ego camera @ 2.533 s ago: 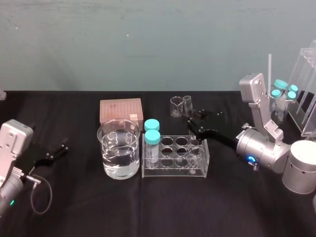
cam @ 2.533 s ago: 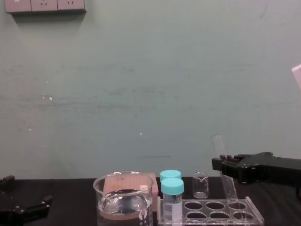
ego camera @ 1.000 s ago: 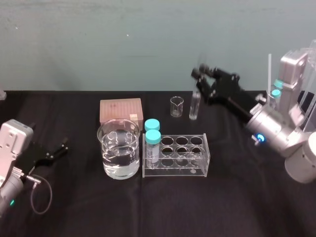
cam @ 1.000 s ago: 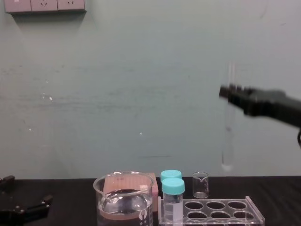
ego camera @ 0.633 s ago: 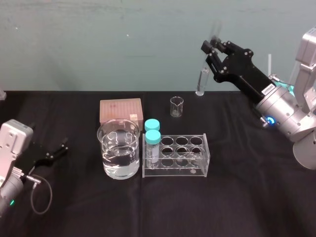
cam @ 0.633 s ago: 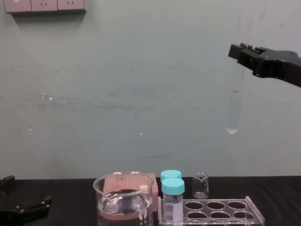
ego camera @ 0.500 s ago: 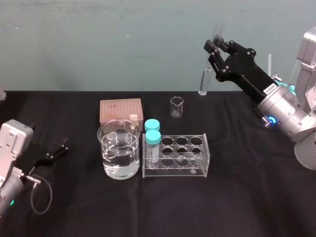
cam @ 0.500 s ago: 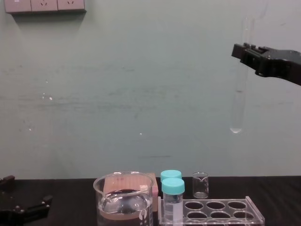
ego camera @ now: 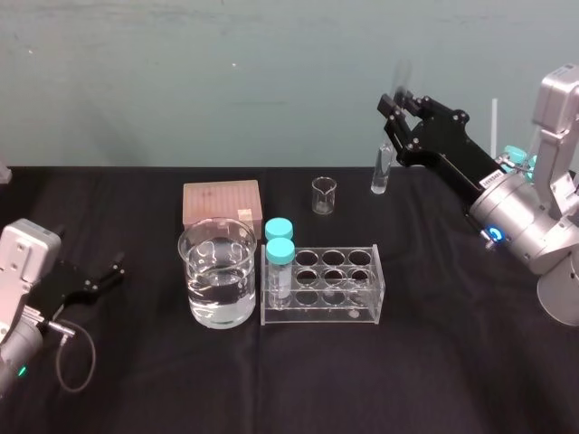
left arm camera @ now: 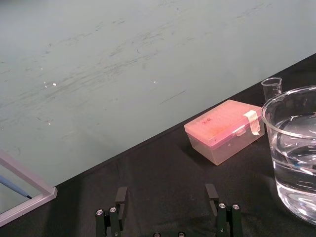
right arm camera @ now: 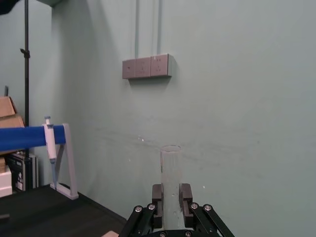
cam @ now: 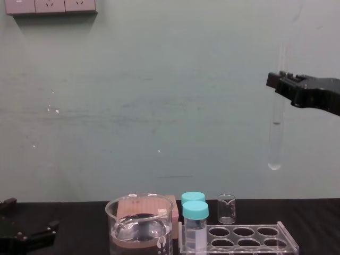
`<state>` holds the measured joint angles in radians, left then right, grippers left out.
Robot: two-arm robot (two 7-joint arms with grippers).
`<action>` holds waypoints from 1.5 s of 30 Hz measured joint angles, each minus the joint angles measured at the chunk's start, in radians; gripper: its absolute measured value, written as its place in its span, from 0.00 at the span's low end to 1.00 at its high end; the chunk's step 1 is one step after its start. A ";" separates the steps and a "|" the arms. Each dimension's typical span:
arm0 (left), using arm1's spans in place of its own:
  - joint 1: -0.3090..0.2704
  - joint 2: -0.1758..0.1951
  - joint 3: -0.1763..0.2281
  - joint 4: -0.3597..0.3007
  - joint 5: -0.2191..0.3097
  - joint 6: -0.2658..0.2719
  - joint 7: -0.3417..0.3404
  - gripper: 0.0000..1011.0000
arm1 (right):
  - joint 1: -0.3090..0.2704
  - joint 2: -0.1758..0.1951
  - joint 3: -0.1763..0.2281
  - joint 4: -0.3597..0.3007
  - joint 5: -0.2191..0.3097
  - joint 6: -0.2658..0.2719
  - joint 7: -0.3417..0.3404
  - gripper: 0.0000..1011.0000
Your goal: Hold the test tube with one hand and immerse one end into the beaker, then return it to the test tube rack.
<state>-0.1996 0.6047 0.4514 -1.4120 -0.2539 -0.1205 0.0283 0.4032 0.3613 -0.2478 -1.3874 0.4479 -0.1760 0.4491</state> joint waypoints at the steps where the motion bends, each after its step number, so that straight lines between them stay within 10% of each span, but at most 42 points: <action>1: 0.000 0.000 0.000 0.000 0.000 0.000 0.000 0.99 | 0.000 -0.001 0.000 0.002 -0.002 0.001 -0.001 0.22; 45: 0.000 0.000 0.000 0.000 0.000 0.000 0.000 0.99 | 0.002 -0.013 -0.008 0.033 -0.039 0.029 0.001 0.22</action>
<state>-0.1995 0.6047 0.4514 -1.4120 -0.2539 -0.1205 0.0283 0.4047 0.3485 -0.2560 -1.3547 0.4088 -0.1469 0.4499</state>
